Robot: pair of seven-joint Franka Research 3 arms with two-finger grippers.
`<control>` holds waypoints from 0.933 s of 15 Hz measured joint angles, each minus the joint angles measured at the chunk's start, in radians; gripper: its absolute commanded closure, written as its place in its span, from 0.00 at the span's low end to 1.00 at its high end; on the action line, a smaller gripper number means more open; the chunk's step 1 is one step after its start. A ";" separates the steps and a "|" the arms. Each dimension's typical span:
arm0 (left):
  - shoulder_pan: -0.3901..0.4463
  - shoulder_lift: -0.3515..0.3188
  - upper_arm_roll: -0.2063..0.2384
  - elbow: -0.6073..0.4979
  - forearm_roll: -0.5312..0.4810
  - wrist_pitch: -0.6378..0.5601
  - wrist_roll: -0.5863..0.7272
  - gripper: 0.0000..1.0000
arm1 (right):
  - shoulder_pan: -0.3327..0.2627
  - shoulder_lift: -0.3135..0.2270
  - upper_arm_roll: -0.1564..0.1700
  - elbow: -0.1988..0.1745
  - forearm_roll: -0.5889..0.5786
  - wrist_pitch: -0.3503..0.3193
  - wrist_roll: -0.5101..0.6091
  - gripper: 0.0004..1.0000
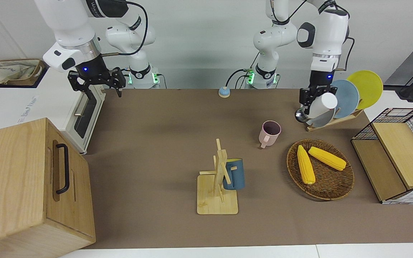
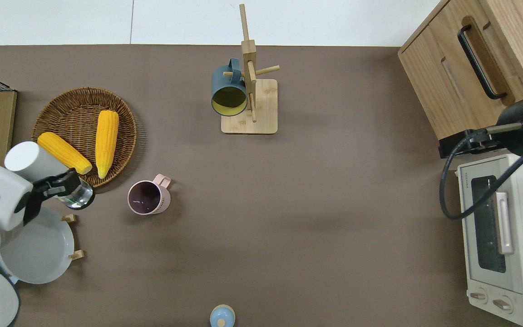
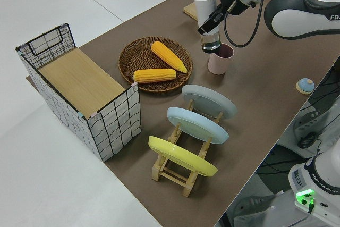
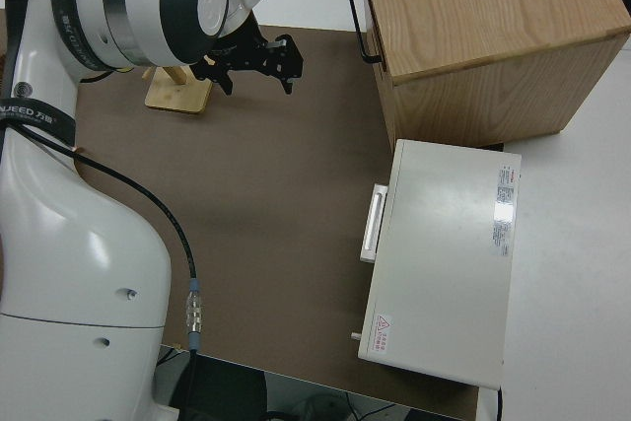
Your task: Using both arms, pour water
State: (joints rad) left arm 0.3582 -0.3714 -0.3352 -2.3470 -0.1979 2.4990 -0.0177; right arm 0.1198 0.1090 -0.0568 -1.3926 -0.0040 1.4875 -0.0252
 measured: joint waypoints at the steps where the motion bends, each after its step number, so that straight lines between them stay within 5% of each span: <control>1: 0.020 0.004 0.000 0.026 0.000 0.007 0.002 1.00 | 0.000 0.000 0.000 0.000 0.000 0.000 0.000 0.01; 9: 0.197 0.167 0.005 0.313 0.000 0.011 0.223 1.00 | 0.000 0.000 0.000 0.000 0.000 0.000 0.000 0.01; 14: 0.222 0.271 0.017 0.414 -0.036 0.011 0.311 1.00 | 0.000 0.000 0.000 0.000 0.000 0.000 0.000 0.01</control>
State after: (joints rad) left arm 0.5806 -0.1008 -0.3177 -1.9331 -0.2337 2.5101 0.2934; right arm 0.1198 0.1090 -0.0568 -1.3926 -0.0040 1.4875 -0.0252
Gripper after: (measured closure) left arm 0.370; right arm 0.009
